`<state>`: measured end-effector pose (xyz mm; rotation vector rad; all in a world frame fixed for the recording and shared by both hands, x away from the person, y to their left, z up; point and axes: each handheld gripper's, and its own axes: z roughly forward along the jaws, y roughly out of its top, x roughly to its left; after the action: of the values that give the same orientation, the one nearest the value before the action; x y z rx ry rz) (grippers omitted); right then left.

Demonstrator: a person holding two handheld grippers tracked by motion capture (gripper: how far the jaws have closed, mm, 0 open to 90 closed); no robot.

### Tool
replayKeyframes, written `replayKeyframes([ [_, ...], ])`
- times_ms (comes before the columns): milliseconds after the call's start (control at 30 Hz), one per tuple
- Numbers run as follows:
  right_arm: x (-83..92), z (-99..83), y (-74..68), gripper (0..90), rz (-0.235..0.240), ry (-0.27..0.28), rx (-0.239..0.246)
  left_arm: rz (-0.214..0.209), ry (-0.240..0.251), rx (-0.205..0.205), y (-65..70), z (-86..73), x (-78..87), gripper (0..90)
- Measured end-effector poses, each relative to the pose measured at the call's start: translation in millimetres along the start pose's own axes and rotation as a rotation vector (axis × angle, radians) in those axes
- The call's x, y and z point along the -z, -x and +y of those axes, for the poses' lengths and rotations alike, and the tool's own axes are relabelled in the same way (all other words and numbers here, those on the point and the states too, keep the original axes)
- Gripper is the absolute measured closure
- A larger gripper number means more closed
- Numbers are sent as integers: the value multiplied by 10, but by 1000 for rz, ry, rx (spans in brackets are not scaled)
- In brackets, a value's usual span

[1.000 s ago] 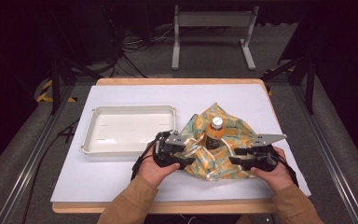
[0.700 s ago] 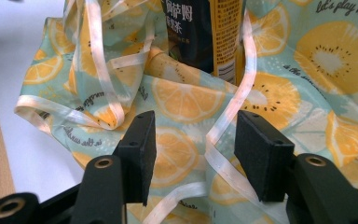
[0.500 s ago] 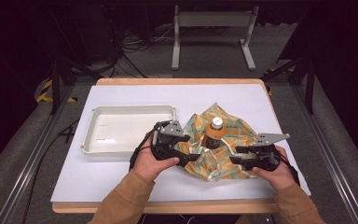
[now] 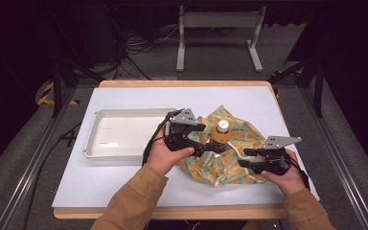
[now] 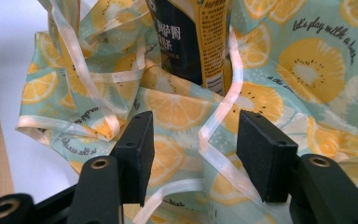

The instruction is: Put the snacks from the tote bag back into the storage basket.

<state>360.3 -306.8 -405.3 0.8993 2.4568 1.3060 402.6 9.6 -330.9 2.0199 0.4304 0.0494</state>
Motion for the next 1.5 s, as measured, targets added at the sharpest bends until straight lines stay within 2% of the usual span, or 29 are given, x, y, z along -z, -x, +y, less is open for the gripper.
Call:
replayKeyframes([
  [367, 25, 11, -4, 472, -4, 20, 5, 18, 37, -25, -76, 128, -198, 239],
  [767, 8, 6, -5, 472, -2, 16, 7, 18, 82, -21, -149, 144, -382, 284],
  [933, 7, 5, -6, 473, -2, 16, 7, 36, 75, -46, -164, 133, -427, 312],
  [1100, 6, 4, -5, 474, -3, 15, 10, 38, 75, -74, -151, 123, -455, 389],
  [1400, 7, 5, -6, 475, -2, 16, 10, 80, 73, -126, -124, 119, -453, 576],
  [1500, 7, 5, -9, 475, -1, 17, 10, 84, 72, -134, -115, 117, -452, 582],
])
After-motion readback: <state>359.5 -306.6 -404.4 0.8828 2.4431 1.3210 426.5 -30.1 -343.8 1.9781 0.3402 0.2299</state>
